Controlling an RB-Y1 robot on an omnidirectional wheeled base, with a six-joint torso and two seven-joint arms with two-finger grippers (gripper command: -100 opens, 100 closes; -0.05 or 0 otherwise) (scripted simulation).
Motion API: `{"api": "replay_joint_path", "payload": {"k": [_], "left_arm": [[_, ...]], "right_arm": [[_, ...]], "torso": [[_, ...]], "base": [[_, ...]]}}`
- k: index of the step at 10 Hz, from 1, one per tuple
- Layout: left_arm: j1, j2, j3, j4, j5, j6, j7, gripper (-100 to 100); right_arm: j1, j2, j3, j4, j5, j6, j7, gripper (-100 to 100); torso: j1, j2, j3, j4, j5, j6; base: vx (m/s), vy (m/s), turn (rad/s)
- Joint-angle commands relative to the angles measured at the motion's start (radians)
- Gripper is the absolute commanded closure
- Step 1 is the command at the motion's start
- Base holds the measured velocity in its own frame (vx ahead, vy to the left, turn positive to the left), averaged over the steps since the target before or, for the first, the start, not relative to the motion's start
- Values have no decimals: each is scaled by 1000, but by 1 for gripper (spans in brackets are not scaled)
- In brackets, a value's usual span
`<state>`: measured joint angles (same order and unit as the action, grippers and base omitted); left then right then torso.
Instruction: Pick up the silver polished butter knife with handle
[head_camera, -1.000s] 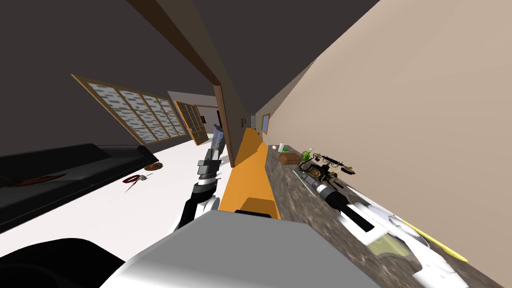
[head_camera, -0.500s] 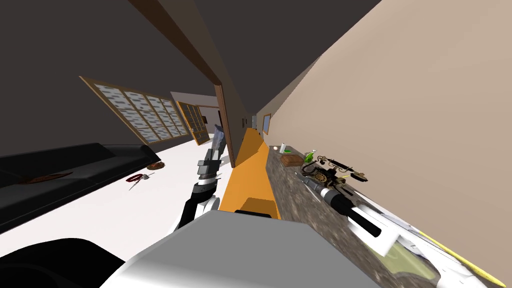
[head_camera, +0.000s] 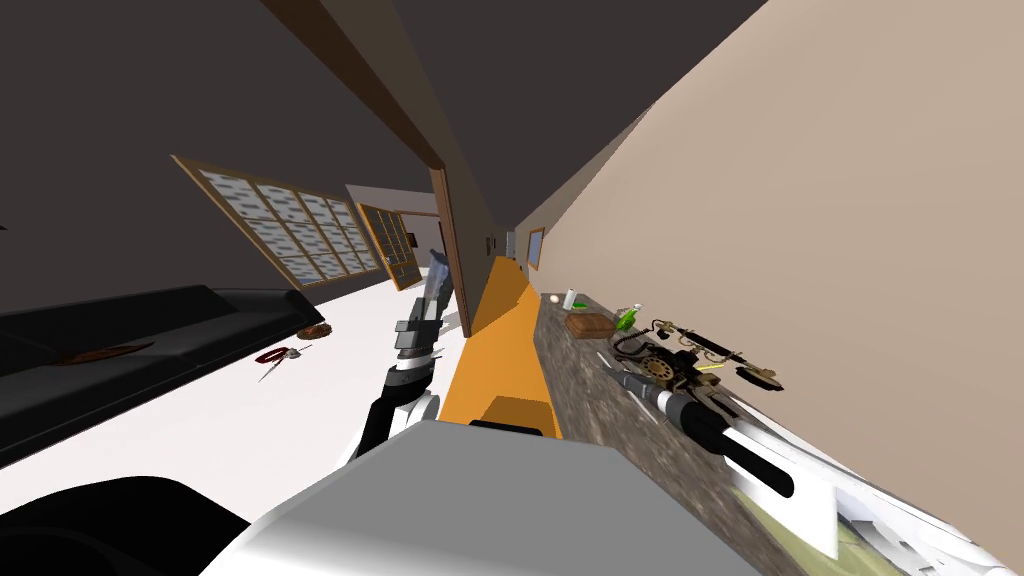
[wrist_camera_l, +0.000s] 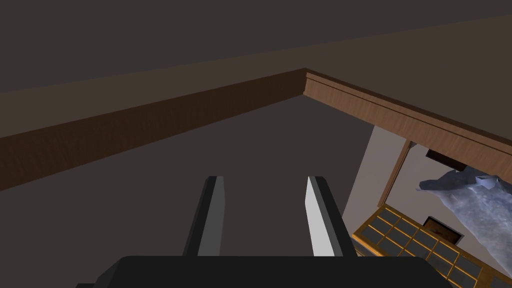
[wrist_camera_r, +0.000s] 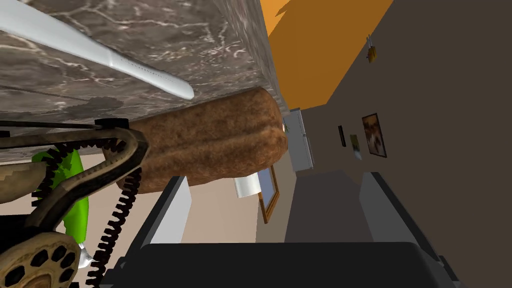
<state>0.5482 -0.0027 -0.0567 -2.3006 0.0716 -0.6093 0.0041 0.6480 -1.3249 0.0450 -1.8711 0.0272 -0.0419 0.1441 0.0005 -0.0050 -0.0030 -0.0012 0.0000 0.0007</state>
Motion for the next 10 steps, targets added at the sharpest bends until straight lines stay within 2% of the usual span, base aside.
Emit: {"api": "replay_joint_path", "payload": {"k": [1, 2, 3, 5, 6, 7, 8, 10], "left_arm": [[0, 0, 0, 0, 0, 0, 0, 0], [0, 0, 0, 0, 0, 0, 0, 0], [0, 0, 0, 0, 0, 0, 0, 0], [0, 0, 0, 0, 0, 0, 0, 0], [0, 0, 0, 0, 0, 0, 0, 0], [0, 0, 0, 0, 0, 0, 0, 0], [0, 0, 0, 0, 0, 0, 0, 0], [0, 0, 0, 0, 0, 0, 0, 0]], "right_arm": [[27, -50, 24, 18, -7, 4, 19, -100], [53, -87, 42, 32, -14, 7, 34, -100], [53, -100, 42, 32, -14, 7, 34, -100], [102, -168, 77, 59, -27, 12, 61, -100], [102, -182, 77, 59, -27, 12, 61, -100], [124, -220, 92, 71, -33, 14, 74, -100], [124, -220, 92, 71, -33, 14, 74, -100], [165, -286, 121, 91, -44, 19, 97, -100]], "torso": [[0, 0, 0, 0, 0, 0], [0, 0, 0, 0, 0, 0], [0, -1, 0, 0, 0, 0], [0, 0, 0, 0, 0, 0], [0, -1, -1, 0, 0, 0], [1, 0, 0, 0, 0, 0], [1, 0, 0, 0, 0, 0], [0, 1, 1, 0, 0, 0]], "base": [[65, 9, 21], [96, 8, 42], [84, 11, 8], [83, 11, 27], [63, 14, 14], [63, 16, 18], [50, 12, 11], [70, 9, 22]]}}
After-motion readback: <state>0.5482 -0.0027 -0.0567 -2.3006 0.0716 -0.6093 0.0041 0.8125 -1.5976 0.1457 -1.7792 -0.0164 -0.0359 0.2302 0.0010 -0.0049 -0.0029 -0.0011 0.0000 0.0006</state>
